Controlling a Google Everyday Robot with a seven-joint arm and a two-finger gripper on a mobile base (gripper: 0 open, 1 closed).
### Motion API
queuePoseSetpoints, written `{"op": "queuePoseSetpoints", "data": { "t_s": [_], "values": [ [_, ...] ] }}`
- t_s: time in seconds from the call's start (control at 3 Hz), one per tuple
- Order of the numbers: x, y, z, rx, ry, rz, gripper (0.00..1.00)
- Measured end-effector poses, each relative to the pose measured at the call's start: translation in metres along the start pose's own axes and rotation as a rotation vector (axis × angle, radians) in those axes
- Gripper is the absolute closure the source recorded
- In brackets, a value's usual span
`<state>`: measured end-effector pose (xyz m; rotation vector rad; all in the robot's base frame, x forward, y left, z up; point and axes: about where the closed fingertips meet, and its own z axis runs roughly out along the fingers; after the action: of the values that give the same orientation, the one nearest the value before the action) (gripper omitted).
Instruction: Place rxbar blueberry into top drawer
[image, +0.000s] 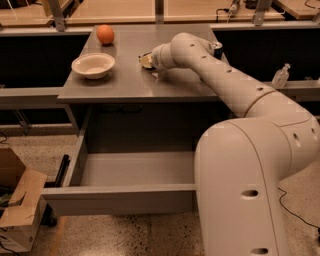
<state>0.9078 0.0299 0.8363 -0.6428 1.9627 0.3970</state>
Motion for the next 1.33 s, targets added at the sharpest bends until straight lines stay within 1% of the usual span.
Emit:
{"op": "queuePoseSetpoints", "data": {
  "t_s": [1.33],
  "values": [
    [-0.0001,0.0001,-0.0001,0.0,0.0,0.0,1.0]
  ]
}}
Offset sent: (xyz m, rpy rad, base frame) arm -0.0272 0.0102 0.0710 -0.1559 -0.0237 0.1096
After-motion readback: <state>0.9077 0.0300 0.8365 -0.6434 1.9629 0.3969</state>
